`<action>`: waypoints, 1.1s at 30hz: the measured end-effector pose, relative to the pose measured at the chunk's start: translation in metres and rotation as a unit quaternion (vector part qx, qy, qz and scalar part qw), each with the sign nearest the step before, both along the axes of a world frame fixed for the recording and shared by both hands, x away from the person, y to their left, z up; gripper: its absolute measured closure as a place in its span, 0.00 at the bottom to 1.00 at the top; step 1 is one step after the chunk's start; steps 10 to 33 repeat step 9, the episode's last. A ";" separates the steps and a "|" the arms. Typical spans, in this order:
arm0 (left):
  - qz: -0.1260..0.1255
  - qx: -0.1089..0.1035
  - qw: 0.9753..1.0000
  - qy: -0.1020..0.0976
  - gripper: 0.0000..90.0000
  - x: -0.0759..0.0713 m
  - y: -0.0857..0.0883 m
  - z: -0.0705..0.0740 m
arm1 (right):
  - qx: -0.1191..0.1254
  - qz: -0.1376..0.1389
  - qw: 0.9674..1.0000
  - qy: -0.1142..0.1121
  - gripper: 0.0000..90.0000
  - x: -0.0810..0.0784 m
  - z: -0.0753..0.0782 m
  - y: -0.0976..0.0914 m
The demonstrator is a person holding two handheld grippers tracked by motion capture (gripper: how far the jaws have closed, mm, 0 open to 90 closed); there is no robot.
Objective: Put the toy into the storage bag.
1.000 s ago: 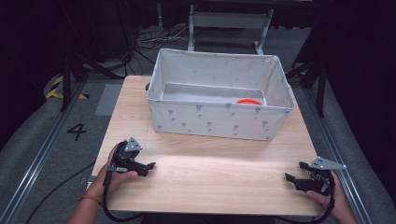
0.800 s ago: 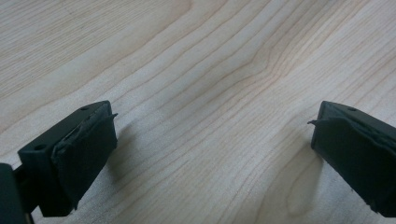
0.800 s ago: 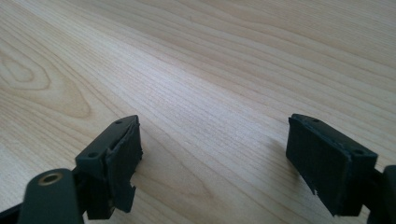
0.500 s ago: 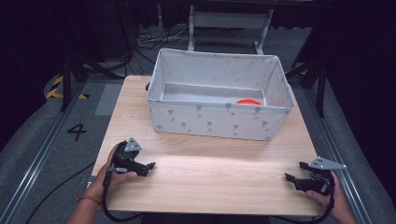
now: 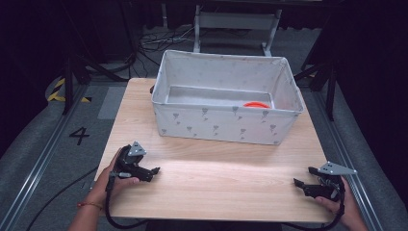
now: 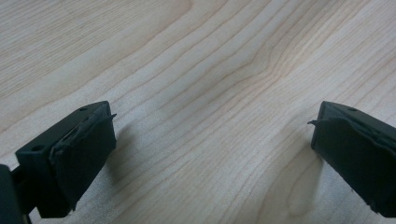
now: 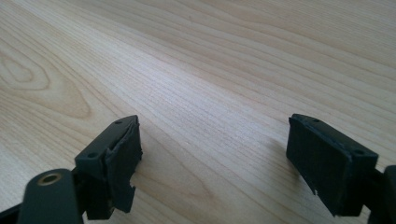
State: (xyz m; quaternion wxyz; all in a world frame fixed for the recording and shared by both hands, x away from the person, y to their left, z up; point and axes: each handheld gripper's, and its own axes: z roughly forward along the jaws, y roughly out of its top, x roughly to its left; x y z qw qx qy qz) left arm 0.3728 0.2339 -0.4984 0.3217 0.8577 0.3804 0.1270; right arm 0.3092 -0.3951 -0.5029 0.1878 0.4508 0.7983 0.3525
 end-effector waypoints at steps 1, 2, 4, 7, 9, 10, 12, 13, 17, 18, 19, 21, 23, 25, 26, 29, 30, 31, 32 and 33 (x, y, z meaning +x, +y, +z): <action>0.001 0.001 1.000 -0.001 0.00 0.000 0.000 0.000 | 0.000 0.000 1.000 0.000 0.21 0.000 0.000 0.000; 0.002 0.002 1.000 0.000 0.00 0.000 0.000 0.000 | 0.000 0.000 1.000 0.000 0.21 0.000 0.000 0.000; 0.005 0.001 1.000 0.000 0.00 0.000 0.000 0.000 | 0.000 0.000 1.000 0.000 0.21 0.000 0.000 0.000; 0.006 0.000 1.000 0.001 0.00 0.000 0.000 0.000 | 0.000 0.000 1.000 0.000 0.21 0.000 0.000 0.000; 0.007 0.001 1.000 -0.001 0.00 0.000 0.000 0.000 | 0.000 0.000 1.000 0.000 0.21 0.000 0.000 0.000; 0.007 0.001 1.000 -0.001 0.00 0.000 0.000 0.000 | 0.000 0.000 1.000 0.000 0.21 0.000 0.000 0.000; 0.007 0.001 1.000 -0.001 0.00 0.000 0.000 0.000 | 0.000 0.000 1.000 0.000 0.21 0.000 0.000 0.000; 0.007 0.001 1.000 -0.001 0.00 0.000 0.000 0.000 | 0.000 0.000 1.000 0.000 0.21 0.000 0.000 0.000; 0.007 0.001 1.000 -0.001 0.00 0.000 0.000 0.000 | 0.000 0.000 1.000 0.000 0.21 0.000 0.000 0.000; 0.007 0.001 1.000 -0.001 0.00 0.000 0.000 0.000 | 0.000 0.000 1.000 0.000 0.21 0.000 0.000 0.000; 0.007 0.001 1.000 -0.001 0.00 0.000 0.000 0.000 | 0.000 0.000 1.000 0.000 0.21 0.000 0.000 0.000; 0.007 0.001 1.000 -0.001 0.00 0.000 0.000 0.000 | 0.000 0.000 1.000 0.000 0.21 0.000 0.000 0.000; 0.007 0.001 1.000 -0.001 0.00 0.000 0.000 0.000 | 0.000 0.000 1.000 0.000 0.21 0.000 0.000 0.000; 0.007 0.001 1.000 -0.001 0.00 0.000 0.000 0.000 | 0.000 0.000 1.000 0.000 0.21 0.000 0.000 0.000; 0.007 0.001 1.000 -0.001 0.00 0.000 0.000 0.000 | 0.000 0.000 1.000 0.000 0.21 0.000 0.000 0.000; 0.007 0.001 1.000 -0.001 0.00 0.000 0.000 0.000 | 0.000 0.000 1.000 0.000 0.21 0.000 0.000 0.000; 0.007 0.001 1.000 -0.001 0.00 0.000 0.000 0.000 | 0.000 0.000 1.000 0.000 0.21 0.000 0.000 0.000; 0.007 0.001 1.000 -0.001 0.00 0.000 0.000 0.000 | 0.000 0.000 1.000 0.000 0.21 0.000 0.000 0.000; 0.007 0.001 1.000 -0.001 0.00 0.000 0.000 0.000 | 0.000 0.000 1.000 0.000 0.21 0.000 0.000 0.000; 0.007 0.001 1.000 -0.001 0.00 0.000 0.000 0.000 | 0.000 0.000 1.000 0.000 0.21 0.000 0.000 0.000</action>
